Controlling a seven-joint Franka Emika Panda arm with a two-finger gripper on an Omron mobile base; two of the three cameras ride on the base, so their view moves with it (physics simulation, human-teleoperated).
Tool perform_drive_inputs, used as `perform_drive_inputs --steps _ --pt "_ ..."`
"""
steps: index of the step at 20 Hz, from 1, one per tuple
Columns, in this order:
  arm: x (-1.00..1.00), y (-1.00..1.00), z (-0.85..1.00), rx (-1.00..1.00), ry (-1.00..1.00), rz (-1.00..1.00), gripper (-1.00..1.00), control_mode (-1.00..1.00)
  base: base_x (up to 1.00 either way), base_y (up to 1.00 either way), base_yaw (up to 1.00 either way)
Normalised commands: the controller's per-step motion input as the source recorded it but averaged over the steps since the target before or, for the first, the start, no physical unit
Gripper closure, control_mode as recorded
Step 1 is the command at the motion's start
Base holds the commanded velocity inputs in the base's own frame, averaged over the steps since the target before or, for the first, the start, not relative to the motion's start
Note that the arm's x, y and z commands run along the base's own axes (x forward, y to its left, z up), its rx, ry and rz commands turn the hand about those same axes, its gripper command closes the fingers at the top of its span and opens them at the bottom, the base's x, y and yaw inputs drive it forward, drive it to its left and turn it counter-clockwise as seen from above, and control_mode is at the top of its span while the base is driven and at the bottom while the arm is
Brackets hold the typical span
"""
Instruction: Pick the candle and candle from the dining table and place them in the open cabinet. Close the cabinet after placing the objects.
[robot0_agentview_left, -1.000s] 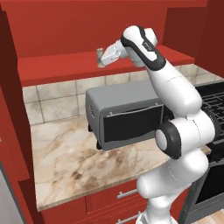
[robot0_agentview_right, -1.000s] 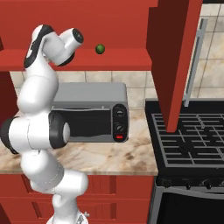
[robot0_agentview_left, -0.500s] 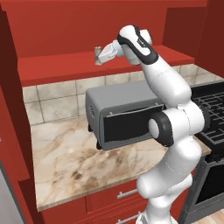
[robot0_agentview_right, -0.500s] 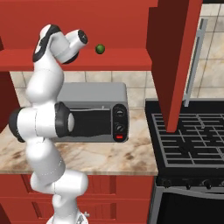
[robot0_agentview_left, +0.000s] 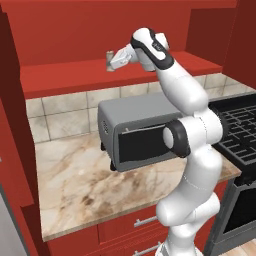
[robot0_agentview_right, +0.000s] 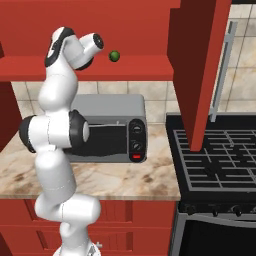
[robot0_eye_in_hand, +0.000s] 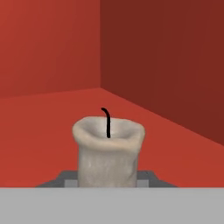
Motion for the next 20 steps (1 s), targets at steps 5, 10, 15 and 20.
perform_drive_inputs --steps 5,10,15,20 --pt "0.32 0.0 -0.32 0.0 -0.06 0.0 1.0 -1.0 0.0 0.0 0.0" --pt "0.33 0.0 -0.38 0.0 -0.03 0.0 1.0 -1.0 0.0 0.0 0.0" --pt "0.24 0.01 -0.29 0.0 0.0 0.0 1.0 -1.0 0.0 0.0 0.0" --pt "0.06 0.05 -0.07 0.0 -0.01 0.0 -1.0 -1.0 0.0 0.0 0.0"
